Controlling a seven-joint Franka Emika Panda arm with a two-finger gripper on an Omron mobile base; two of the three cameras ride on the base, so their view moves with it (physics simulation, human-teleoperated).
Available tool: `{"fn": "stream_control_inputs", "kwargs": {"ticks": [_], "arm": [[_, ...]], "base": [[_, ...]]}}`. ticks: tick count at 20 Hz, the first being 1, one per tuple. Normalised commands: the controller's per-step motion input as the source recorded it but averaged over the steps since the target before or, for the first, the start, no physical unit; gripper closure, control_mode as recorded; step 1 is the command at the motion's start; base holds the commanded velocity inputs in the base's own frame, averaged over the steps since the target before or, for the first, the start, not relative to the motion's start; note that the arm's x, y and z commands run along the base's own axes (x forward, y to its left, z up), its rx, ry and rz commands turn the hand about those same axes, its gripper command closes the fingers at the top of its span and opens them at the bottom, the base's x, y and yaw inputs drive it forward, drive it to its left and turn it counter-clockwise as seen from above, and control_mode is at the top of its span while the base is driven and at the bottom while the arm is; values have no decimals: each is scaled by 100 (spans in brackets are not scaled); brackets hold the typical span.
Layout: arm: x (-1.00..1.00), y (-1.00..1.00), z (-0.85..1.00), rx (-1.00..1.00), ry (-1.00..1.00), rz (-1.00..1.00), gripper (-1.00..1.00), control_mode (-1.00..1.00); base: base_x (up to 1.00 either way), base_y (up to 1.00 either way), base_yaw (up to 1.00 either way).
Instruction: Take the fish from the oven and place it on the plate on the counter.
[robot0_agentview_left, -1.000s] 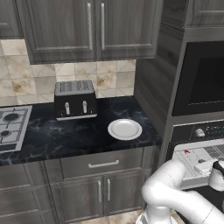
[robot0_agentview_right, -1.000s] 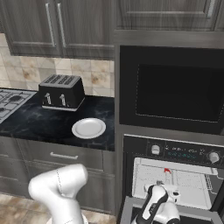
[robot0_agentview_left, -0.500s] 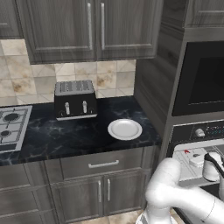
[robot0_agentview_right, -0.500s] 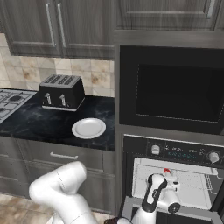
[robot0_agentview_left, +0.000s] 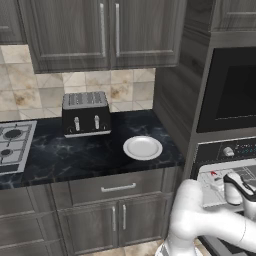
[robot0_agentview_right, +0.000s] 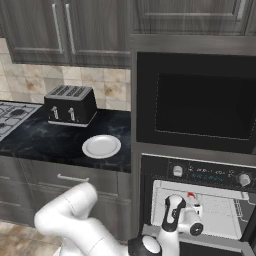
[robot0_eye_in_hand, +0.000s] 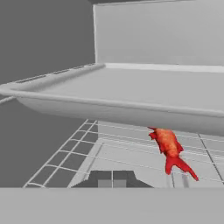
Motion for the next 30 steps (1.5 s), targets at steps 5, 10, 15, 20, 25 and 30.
{"fn": "stream_control_inputs", "kwargs": {"ticks": [5, 10, 15, 20, 25, 30], "arm": [[1, 0, -95, -8, -4, 8, 100, -100], [7, 8, -99, -6, -29, 3, 100, -100], [0, 5, -100, 0, -24, 2, 100, -100], [-25, 5, -100, 0, -15, 4, 100, -100], [-85, 0, -100, 18, -7, 4, 100, -100], [-95, 10, -100, 35, 0, 1, 100, -100]], "base": [[0, 0, 0], [0, 0, 0], [0, 0, 0], [0, 0, 0], [0, 0, 0], [0, 0, 0]]}}
